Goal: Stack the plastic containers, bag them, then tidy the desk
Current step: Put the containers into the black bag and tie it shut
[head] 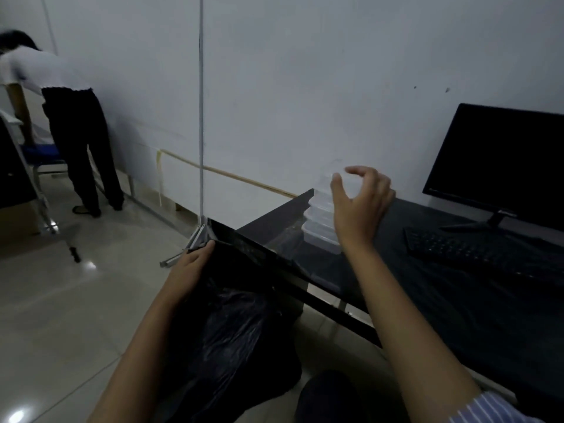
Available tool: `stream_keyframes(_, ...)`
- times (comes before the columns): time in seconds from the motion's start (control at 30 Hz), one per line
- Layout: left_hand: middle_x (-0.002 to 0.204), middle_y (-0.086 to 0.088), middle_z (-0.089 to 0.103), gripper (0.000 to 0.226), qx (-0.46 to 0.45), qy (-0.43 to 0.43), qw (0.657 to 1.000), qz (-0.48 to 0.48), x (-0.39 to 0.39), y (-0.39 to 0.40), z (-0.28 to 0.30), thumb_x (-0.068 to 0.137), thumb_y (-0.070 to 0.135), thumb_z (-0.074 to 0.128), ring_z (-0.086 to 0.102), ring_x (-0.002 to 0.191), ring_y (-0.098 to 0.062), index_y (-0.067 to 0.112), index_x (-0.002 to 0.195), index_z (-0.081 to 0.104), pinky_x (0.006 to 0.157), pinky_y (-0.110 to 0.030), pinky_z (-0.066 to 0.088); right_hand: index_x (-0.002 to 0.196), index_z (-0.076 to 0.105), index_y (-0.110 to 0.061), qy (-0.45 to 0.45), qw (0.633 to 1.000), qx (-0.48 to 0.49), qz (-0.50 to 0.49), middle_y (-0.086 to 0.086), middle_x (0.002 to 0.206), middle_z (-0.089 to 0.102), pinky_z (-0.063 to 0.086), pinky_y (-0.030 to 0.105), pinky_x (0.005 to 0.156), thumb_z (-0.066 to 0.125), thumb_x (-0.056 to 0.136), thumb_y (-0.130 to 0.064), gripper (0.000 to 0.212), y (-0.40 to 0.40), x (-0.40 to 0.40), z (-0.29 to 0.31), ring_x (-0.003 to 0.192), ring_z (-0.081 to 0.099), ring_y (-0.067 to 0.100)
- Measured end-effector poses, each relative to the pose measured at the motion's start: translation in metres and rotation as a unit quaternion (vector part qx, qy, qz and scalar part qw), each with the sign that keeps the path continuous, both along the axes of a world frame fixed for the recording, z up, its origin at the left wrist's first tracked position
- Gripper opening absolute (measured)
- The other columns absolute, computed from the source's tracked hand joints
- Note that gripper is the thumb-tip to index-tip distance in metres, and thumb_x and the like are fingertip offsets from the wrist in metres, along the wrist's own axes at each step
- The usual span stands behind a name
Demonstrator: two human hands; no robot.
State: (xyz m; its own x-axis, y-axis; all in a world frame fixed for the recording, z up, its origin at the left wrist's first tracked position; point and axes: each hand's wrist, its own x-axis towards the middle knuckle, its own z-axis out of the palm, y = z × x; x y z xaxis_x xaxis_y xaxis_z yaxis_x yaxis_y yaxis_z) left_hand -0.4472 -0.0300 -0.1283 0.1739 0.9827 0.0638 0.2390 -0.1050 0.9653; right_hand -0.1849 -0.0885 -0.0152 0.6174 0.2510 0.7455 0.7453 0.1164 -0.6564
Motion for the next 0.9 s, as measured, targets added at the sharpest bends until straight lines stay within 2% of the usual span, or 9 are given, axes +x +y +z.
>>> stream_keyframes(0.1, 0.100, 0.010, 0.071, 0.039, 0.011, -0.033, 0.999, 0.013, 0.010, -0.004, 0.007, 0.092, 0.052, 0.050, 0.064, 0.096, -0.006, 0.024, 0.101, 0.074, 0.090, -0.024, 0.048, 0.126, 0.049, -0.017, 0.127, 0.989, -0.053, -0.058, 0.008, 0.138, 0.037, 0.027, 0.038, 0.099, 0.071, 0.075, -0.051, 0.065, 0.004, 0.026, 0.005, 0.125, 0.035, 0.030)
stream_keyframes(0.2, 0.094, 0.011, 0.072, 0.038, 0.035, -0.047, 0.998, 0.004, 0.016, -0.009, 0.013, 0.095, 0.046, 0.048, 0.065, 0.088, -0.002, 0.020, 0.097, 0.075, 0.078, -0.021, 0.047, 0.135, 0.040, -0.011, 0.253, 0.953, -0.161, -0.037, 0.012, 0.143, 0.030, 0.021, 0.042, 0.105, 0.060, 0.074, -0.072, 0.088, 0.009, 0.041, 0.010, 0.131, 0.029, 0.032)
stream_keyframes(0.3, 0.096, 0.011, 0.071, 0.030, 0.033, -0.055, 0.998, -0.003, 0.020, -0.010, 0.016, 0.094, 0.042, 0.053, 0.066, 0.093, -0.006, 0.021, 0.099, 0.074, 0.085, -0.026, 0.048, 0.127, 0.048, -0.007, 0.296, 0.923, -0.245, -0.009, 0.017, 0.138, 0.033, 0.025, 0.044, 0.104, 0.045, 0.076, -0.080, 0.090, 0.014, 0.047, 0.016, 0.127, 0.031, 0.034)
stream_keyframes(0.37, 0.105, 0.011, 0.067, 0.026, 0.040, -0.033, 0.999, 0.008, 0.021, -0.009, 0.016, 0.092, 0.039, 0.058, 0.062, 0.103, -0.010, 0.023, 0.109, 0.070, 0.091, -0.026, 0.044, 0.123, 0.054, -0.011, 0.296, 0.922, -0.250, 0.011, 0.016, 0.137, 0.034, 0.025, 0.044, 0.104, 0.046, 0.080, -0.075, 0.078, 0.017, 0.048, 0.016, 0.125, 0.031, 0.034)
stream_keyframes(0.47, 0.124, 0.004, 0.057, 0.048, 0.029, -0.006, 1.000, -0.001, 0.020, -0.009, 0.016, 0.088, 0.032, 0.066, 0.052, 0.111, -0.010, 0.016, 0.133, 0.056, 0.094, -0.024, 0.039, 0.118, 0.059, -0.018, 0.275, 0.939, -0.204, 0.024, 0.010, 0.140, 0.034, 0.021, 0.045, 0.107, 0.051, 0.085, -0.063, 0.056, 0.021, 0.048, 0.013, 0.127, 0.029, 0.033)
stream_keyframes(0.6, 0.144, -0.005, 0.045, 0.080, 0.020, 0.036, 0.998, -0.042, 0.014, -0.004, 0.011, 0.078, 0.014, 0.077, 0.047, 0.126, -0.018, 0.014, 0.147, 0.037, 0.099, -0.024, 0.037, 0.140, 0.045, -0.030, 0.233, 0.963, -0.122, 0.057, 0.006, 0.138, 0.050, 0.016, 0.045, 0.110, 0.051, 0.092, -0.050, 0.053, 0.021, 0.040, 0.007, 0.134, 0.030, 0.026)
stream_keyframes(0.7, 0.151, -0.007, 0.034, 0.095, 0.003, 0.067, 0.996, -0.063, 0.009, -0.002, 0.007, 0.072, 0.008, 0.081, 0.038, 0.136, -0.022, 0.016, 0.151, 0.027, 0.108, -0.028, 0.034, 0.146, 0.040, -0.026, 0.191, 0.973, -0.015, 0.131, 0.000, 0.142, 0.050, 0.031, 0.036, 0.113, 0.053, 0.096, -0.037, 0.052, 0.017, 0.030, 0.005, 0.134, 0.042, 0.018)
stream_keyframes(0.8, 0.152, -0.006, 0.032, 0.097, -0.013, 0.068, 0.996, -0.065, 0.002, -0.004, 0.003, 0.071, 0.010, 0.082, 0.036, 0.137, -0.022, 0.020, 0.151, 0.027, 0.111, -0.032, 0.034, 0.144, 0.041, -0.028, 0.155, 0.972, 0.053, 0.168, 0.000, 0.143, 0.051, 0.048, 0.035, 0.101, 0.051, 0.097, -0.038, 0.049, 0.013, 0.018, 0.002, 0.127, 0.052, 0.017)
stream_keyframes(0.9, 0.144, 0.004, 0.037, 0.078, -0.013, 0.041, 0.998, -0.051, -0.002, -0.010, 0.004, 0.083, 0.024, 0.073, 0.038, 0.135, -0.017, 0.023, 0.149, 0.032, 0.106, -0.025, 0.033, 0.139, 0.044, -0.037, 0.108, 0.971, 0.079, 0.200, -0.010, 0.136, 0.053, 0.051, 0.037, 0.098, 0.047, 0.095, -0.045, 0.045, 0.005, -0.003, -0.004, 0.119, 0.059, 0.015)
